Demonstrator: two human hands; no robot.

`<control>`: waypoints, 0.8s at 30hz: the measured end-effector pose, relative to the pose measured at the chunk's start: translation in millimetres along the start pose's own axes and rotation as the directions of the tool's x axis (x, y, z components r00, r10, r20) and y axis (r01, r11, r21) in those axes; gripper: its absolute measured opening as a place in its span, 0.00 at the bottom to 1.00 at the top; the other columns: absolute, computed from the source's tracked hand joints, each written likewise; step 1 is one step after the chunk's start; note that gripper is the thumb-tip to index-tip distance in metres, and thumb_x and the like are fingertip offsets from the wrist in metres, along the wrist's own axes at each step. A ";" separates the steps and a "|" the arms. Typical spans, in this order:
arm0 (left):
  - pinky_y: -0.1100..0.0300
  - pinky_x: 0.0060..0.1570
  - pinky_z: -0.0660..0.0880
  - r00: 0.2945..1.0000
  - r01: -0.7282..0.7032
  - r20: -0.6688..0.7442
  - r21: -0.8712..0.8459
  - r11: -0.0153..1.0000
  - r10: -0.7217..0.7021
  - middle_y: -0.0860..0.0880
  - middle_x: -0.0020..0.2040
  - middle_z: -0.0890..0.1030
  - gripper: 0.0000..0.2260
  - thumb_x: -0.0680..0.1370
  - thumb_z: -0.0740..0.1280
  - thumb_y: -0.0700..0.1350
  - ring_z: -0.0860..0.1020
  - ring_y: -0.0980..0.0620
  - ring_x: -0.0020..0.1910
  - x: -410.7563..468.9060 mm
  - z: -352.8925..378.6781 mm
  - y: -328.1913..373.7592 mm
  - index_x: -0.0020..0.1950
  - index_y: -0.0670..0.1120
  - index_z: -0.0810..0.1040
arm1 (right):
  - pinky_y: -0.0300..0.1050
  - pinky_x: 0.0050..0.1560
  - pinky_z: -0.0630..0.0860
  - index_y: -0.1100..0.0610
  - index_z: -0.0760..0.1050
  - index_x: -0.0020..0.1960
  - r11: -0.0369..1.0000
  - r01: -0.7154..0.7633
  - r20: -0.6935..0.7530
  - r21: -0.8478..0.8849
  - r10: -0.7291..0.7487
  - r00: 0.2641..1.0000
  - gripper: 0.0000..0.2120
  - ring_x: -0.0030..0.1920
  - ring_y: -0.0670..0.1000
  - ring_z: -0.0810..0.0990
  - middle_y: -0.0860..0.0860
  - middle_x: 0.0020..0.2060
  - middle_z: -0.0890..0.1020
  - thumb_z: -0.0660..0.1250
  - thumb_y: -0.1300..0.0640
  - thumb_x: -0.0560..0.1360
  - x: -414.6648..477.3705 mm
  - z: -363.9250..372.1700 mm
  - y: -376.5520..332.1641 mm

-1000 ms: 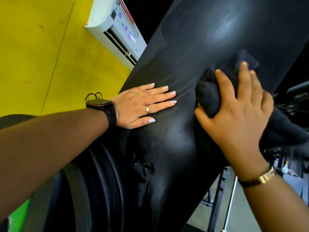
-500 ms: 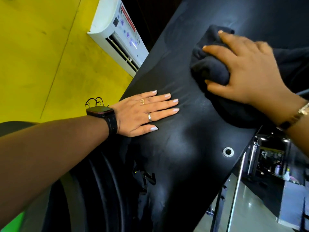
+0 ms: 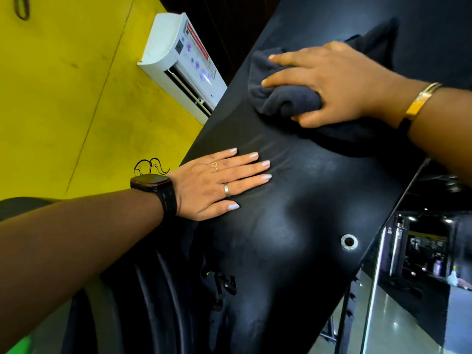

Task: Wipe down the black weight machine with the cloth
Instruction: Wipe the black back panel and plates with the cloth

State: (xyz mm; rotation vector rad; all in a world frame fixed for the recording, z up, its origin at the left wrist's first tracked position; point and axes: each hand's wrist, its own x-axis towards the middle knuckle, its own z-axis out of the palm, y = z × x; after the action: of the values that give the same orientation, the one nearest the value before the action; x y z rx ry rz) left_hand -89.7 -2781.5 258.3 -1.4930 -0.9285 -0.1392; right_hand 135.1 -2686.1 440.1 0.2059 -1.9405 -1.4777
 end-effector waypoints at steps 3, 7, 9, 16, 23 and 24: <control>0.50 0.76 0.50 1.000 0.001 0.006 0.000 1.000 -0.001 0.46 0.78 0.57 0.27 0.83 0.43 0.56 0.55 0.47 0.78 0.1 0.1 -1.0 0.78 0.43 0.56 | 0.58 0.56 0.69 0.47 0.69 0.70 0.997 -0.082 -0.044 0.001 0.082 0.996 0.35 0.66 0.61 0.73 0.54 0.72 0.69 0.56 0.35 0.66 8.2 0.5 6.0; 0.51 0.76 0.50 1.000 0.007 0.018 -0.009 1.000 -0.007 0.46 0.77 0.58 0.27 0.83 0.43 0.56 0.56 0.47 0.78 0.2 -2.4 0.1 0.77 0.44 0.57 | 0.57 0.58 0.67 0.47 0.69 0.70 0.987 -0.160 -0.077 -0.008 0.159 0.984 0.36 0.65 0.60 0.72 0.54 0.72 0.69 0.54 0.33 0.65 32.6 7.4 -10.3; 0.51 0.76 0.51 1.000 0.008 0.024 -0.008 1.000 -0.008 0.47 0.77 0.59 0.26 0.83 0.42 0.56 0.56 0.47 0.77 0.1 -3.2 0.6 0.77 0.44 0.57 | 0.57 0.57 0.67 0.46 0.69 0.71 0.995 -0.103 -0.058 -0.014 0.102 0.993 0.37 0.66 0.60 0.72 0.54 0.72 0.68 0.53 0.33 0.64 48.2 15.1 -26.9; 0.50 0.76 0.53 0.998 0.032 0.045 -0.022 0.999 -0.031 0.47 0.77 0.59 0.26 0.83 0.42 0.57 0.57 0.48 0.77 -2.2 -3.2 -0.1 0.77 0.45 0.58 | 0.56 0.57 0.67 0.47 0.66 0.73 0.999 0.042 -0.022 -0.009 -0.042 0.999 0.40 0.67 0.58 0.71 0.53 0.74 0.66 0.50 0.34 0.64 59.6 20.5 -39.0; 0.49 0.76 0.53 0.997 0.050 0.061 -0.052 0.997 -0.047 0.47 0.78 0.59 0.27 0.83 0.41 0.57 0.56 0.47 0.78 -2.6 -5.3 0.7 0.77 0.46 0.57 | 0.57 0.59 0.66 0.46 0.66 0.73 0.983 -0.174 -0.101 -0.049 0.169 0.980 0.39 0.67 0.59 0.71 0.54 0.73 0.68 0.52 0.33 0.65 27.3 5.6 1.5; 0.50 0.76 0.53 0.997 0.052 0.064 -0.050 0.997 -0.049 0.47 0.78 0.59 0.27 0.83 0.41 0.57 0.56 0.47 0.78 -2.5 -5.4 0.5 0.77 0.46 0.58 | 0.57 0.59 0.66 0.46 0.66 0.73 0.977 -0.208 -0.113 -0.051 0.201 0.973 0.39 0.67 0.59 0.71 0.54 0.72 0.68 0.52 0.33 0.65 21.2 3.4 6.3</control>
State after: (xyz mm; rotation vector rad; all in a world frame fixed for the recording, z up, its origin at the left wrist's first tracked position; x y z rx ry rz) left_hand -88.7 -2787.3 257.4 -1.5295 -1.0203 -0.1550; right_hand 118.8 -2692.0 454.2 0.0533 -1.7708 -1.3607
